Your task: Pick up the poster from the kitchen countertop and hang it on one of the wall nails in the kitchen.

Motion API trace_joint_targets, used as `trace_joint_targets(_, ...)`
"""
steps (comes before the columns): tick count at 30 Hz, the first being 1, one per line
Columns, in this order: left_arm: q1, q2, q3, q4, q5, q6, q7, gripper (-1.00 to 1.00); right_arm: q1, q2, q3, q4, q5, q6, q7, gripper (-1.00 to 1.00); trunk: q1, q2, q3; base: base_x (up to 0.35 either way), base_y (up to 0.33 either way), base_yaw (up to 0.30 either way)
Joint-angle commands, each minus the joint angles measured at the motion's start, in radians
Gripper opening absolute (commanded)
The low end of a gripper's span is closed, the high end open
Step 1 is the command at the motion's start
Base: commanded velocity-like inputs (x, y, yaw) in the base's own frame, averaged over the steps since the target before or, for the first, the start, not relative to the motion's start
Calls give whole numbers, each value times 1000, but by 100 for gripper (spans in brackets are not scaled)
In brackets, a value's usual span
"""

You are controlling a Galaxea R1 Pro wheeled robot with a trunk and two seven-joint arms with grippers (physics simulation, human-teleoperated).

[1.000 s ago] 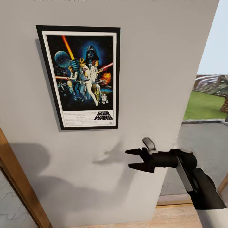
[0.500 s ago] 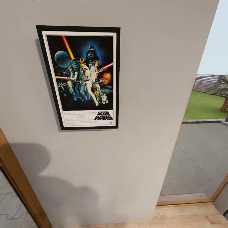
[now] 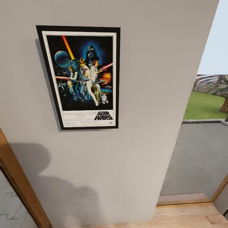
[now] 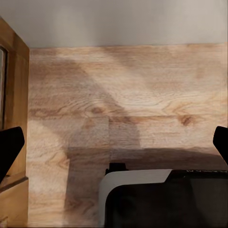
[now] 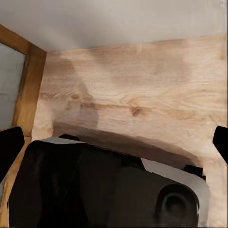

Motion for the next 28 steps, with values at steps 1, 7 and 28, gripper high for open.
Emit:
trace_joint_targets(1,1,-1,8,17,-1,0,-9,100,0,10,8,25,-6,-6,-91,100,0,0,0,0,0,0)
trace_joint_targets(7,1,0,6,97,-1,-3,-9,100,-1,45,10,155,-9,-8,-349,100,0,0,0,0,0,0)
trace_joint_targets(28,1,0,7,156,-1,-2,-9,100,-1,56,10,274,-9,-8,-487,100,0,0,0,0,0,0)
